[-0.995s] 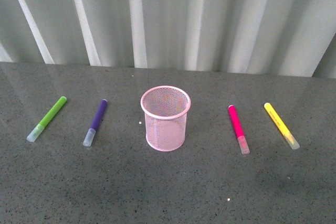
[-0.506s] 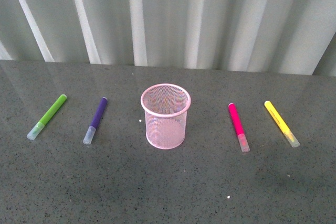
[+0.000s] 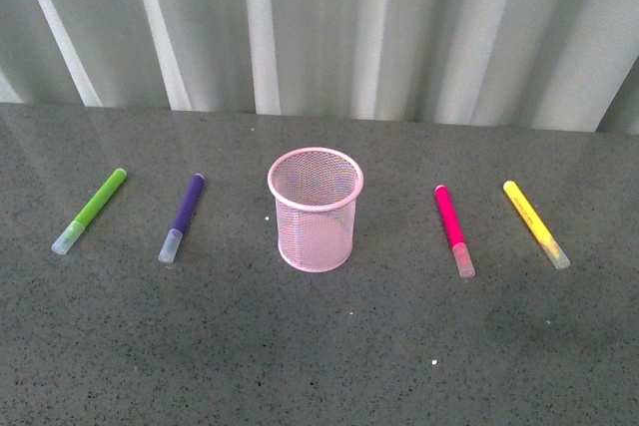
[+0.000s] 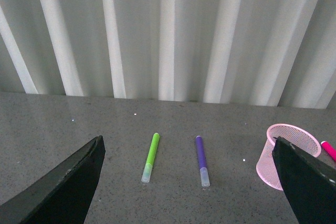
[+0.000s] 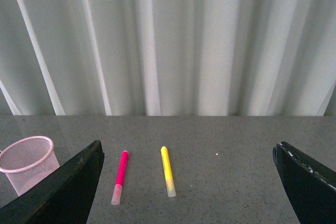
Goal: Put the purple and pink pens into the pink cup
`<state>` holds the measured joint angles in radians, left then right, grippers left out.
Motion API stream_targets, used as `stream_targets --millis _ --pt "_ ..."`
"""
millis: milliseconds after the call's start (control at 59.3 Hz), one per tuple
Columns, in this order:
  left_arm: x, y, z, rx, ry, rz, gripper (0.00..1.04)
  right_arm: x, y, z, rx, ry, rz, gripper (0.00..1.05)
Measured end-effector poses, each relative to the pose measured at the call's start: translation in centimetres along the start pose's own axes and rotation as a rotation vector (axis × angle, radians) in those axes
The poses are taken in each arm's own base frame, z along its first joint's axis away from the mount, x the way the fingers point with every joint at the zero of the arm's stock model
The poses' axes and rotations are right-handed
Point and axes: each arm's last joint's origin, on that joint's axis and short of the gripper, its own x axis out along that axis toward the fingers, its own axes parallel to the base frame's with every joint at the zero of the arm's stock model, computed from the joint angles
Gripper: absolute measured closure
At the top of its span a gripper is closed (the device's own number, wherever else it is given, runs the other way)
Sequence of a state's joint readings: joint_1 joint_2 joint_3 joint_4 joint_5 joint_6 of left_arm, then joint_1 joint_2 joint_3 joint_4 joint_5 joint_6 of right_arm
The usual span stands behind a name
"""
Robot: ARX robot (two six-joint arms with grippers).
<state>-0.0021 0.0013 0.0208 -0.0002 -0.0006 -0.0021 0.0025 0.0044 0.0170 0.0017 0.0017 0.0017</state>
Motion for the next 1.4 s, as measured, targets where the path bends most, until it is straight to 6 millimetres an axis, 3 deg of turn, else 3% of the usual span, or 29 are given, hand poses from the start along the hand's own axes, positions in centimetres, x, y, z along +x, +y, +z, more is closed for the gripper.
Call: stream_targets --millis 489,641,776,911,995,1181,1400 --pt "0.0 0.0 0.0 0.0 0.001 0.0 0.07 0.0 0.0 0.0 0.0 0.0 0.0 0.07" --pt "0.6 0.2 -0.9 -0.115 0.328 0.106 0.07 0.0 0.0 0.0 0.0 0.0 0.0 0.07" --pt "2.2 0.3 0.1 -0.165 0.315 0.081 0.07 0.0 0.0 0.0 0.0 0.0 0.0 0.07" --pt "5.3 0.3 2.9 -0.163 0.262 0.032 0.07 0.0 0.0 0.0 0.0 0.0 0.0 0.07" --pt "8.2 -0.3 4.0 -0.117 0.32 -0.042 0.07 0.0 0.0 0.0 0.0 0.0 0.0 0.07" --pt "13.9 -1.9 4.3 -0.005 0.526 -0.136 0.07 0.0 0.0 0.0 0.0 0.0 0.0 0.07" --pt "19.9 -3.1 4.5 0.057 0.611 -0.16 0.07 0.0 0.0 0.0 0.0 0.0 0.0 0.07"
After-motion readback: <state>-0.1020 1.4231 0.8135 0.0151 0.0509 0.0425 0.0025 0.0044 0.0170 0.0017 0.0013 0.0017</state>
